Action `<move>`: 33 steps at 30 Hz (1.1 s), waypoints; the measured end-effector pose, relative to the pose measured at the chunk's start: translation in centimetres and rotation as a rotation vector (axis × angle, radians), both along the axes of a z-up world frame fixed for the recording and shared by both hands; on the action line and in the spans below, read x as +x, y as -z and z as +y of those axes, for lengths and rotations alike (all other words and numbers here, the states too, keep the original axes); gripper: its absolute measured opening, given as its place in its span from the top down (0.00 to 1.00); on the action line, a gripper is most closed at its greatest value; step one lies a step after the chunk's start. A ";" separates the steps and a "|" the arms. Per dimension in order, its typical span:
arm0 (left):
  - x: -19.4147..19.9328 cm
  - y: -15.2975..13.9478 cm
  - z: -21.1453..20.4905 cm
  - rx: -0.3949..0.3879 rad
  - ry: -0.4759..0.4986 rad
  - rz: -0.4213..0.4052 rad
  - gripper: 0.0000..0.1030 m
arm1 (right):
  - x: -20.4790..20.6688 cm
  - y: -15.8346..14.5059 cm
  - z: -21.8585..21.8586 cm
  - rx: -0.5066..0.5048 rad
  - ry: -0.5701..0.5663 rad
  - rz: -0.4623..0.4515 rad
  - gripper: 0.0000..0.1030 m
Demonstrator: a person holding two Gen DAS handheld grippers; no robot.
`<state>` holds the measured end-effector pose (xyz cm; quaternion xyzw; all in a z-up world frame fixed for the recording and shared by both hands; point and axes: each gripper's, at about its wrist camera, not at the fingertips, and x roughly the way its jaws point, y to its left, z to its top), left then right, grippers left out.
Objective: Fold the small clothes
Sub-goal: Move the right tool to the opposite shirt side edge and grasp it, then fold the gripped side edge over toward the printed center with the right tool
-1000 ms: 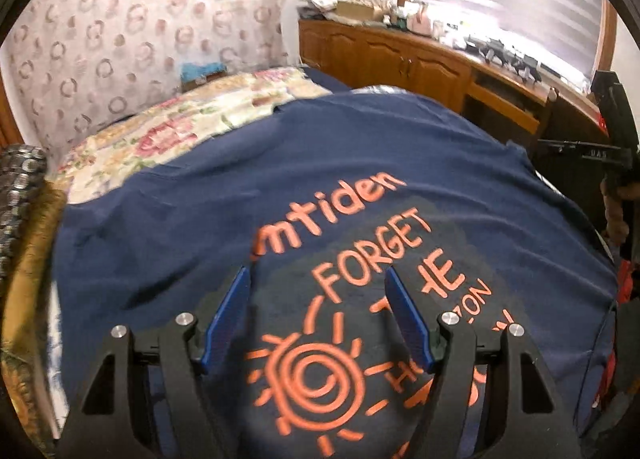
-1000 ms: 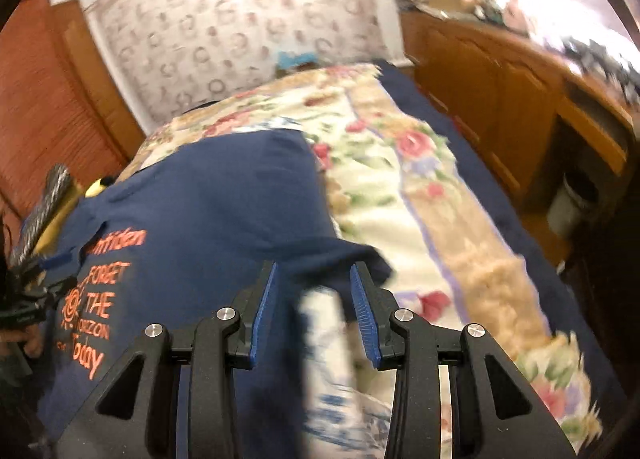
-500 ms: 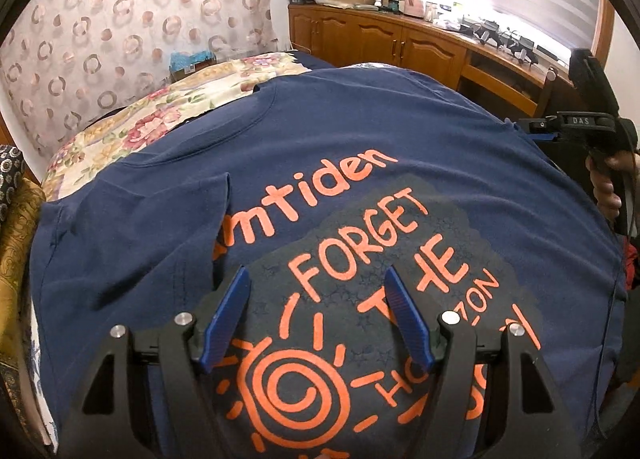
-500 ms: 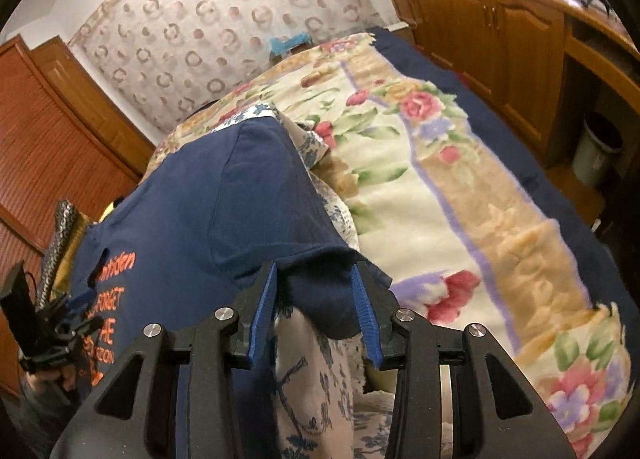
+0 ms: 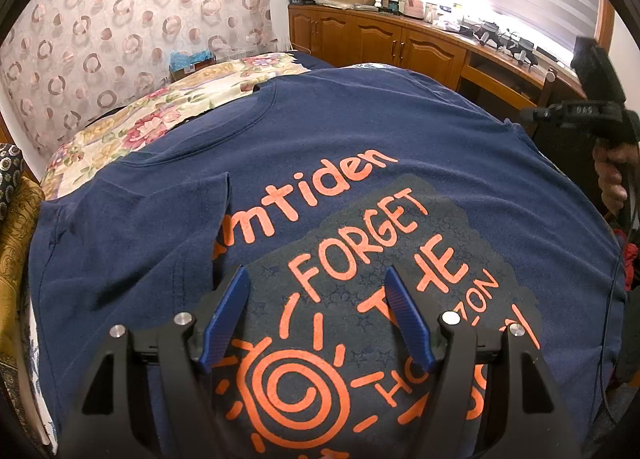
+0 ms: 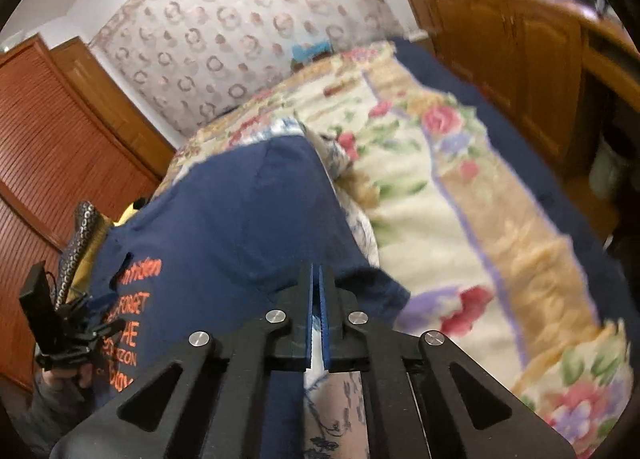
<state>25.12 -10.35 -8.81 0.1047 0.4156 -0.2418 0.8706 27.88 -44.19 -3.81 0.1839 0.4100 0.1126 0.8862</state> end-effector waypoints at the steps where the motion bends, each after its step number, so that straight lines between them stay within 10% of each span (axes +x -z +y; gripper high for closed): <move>1: 0.0 0.0 0.0 0.000 0.000 0.000 0.31 | 0.0 -0.5 0.2 -0.010 0.001 -0.010 1.00; 5: 0.0 0.0 0.0 0.000 0.000 0.000 0.31 | 0.5 -0.8 -0.1 -0.013 0.039 0.022 1.00; 9: 0.0 0.0 0.0 -0.001 0.000 0.000 0.31 | 0.8 0.9 -1.3 0.031 0.123 0.113 0.66; 17: 0.0 0.0 0.0 -0.001 -0.001 0.000 0.31 | 1.4 4.9 -3.2 0.299 0.213 0.257 0.49; 23: 0.0 0.0 0.0 -0.001 -0.001 0.000 0.31 | 2.4 5.5 -3.7 0.417 0.238 0.277 0.49; 27: 0.0 0.0 0.1 -0.001 -0.001 0.000 0.31 | 2.8 5.1 -3.3 0.435 0.214 0.262 0.83; 33: 0.0 0.0 0.0 -0.002 -0.001 0.000 0.31 | 2.0 1.1 -1.4 0.222 0.206 0.124 0.95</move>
